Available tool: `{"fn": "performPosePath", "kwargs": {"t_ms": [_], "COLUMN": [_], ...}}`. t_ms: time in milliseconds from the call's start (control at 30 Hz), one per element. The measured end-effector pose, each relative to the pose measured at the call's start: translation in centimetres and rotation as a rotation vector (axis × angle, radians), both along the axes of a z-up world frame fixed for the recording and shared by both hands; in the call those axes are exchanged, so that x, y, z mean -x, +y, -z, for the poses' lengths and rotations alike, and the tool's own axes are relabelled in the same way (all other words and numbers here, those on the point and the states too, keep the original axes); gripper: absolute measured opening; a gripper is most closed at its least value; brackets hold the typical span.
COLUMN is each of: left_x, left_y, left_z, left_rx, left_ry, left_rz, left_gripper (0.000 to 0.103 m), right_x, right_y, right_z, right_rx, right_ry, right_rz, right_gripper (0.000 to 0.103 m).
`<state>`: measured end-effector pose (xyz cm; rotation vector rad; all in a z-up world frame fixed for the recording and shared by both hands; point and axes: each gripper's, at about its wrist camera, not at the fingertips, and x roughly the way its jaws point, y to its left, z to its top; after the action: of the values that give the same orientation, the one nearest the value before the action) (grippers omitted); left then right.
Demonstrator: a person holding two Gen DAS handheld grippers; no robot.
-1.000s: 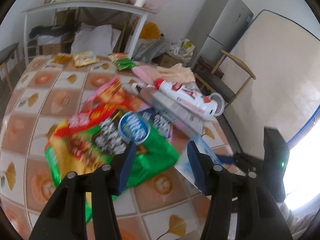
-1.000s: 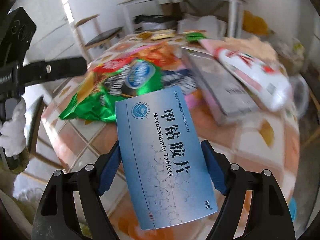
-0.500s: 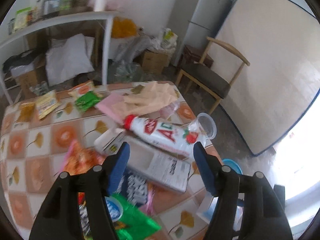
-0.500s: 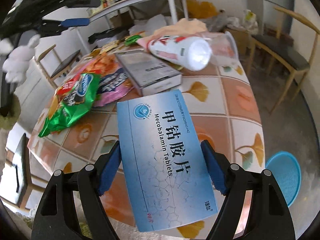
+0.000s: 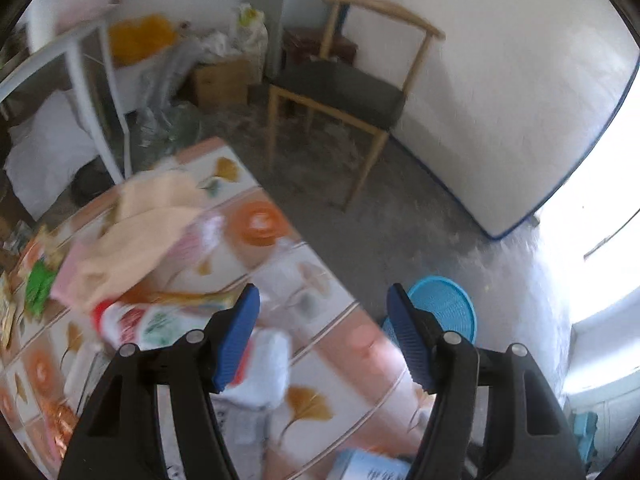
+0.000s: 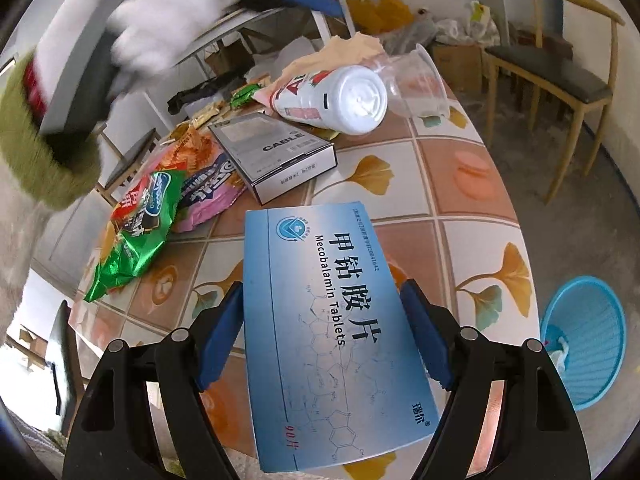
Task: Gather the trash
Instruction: 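Grasp the blue medicine box with the right tool while the left tool grasps the plastic cup, then carry the cup and box to the wastebasket and open both tools over it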
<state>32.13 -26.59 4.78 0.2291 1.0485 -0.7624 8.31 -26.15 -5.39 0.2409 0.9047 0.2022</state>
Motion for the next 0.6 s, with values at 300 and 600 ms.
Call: {"fn": "performPosePath", "kwargs": {"t_ms": [300,600], "left_x": [-3.4,-5.7], "left_y": [-7.0,-4.9], "left_z": [4.9,6.1], "left_rx": [-0.329,-0.345], "left_ry": [-0.031,0.039], "left_rz": [-0.064,-0.151], "left_gripper": [0.048,0.013], "right_x": [0.4,0.4], "right_y": [-0.6,-0.9], "right_z": [0.0,0.1], "right_rx": [-0.041,-0.069], "right_ry": [-0.010,-0.020], "right_rz": [0.005,0.004], "right_gripper": [0.073,0.073]}}
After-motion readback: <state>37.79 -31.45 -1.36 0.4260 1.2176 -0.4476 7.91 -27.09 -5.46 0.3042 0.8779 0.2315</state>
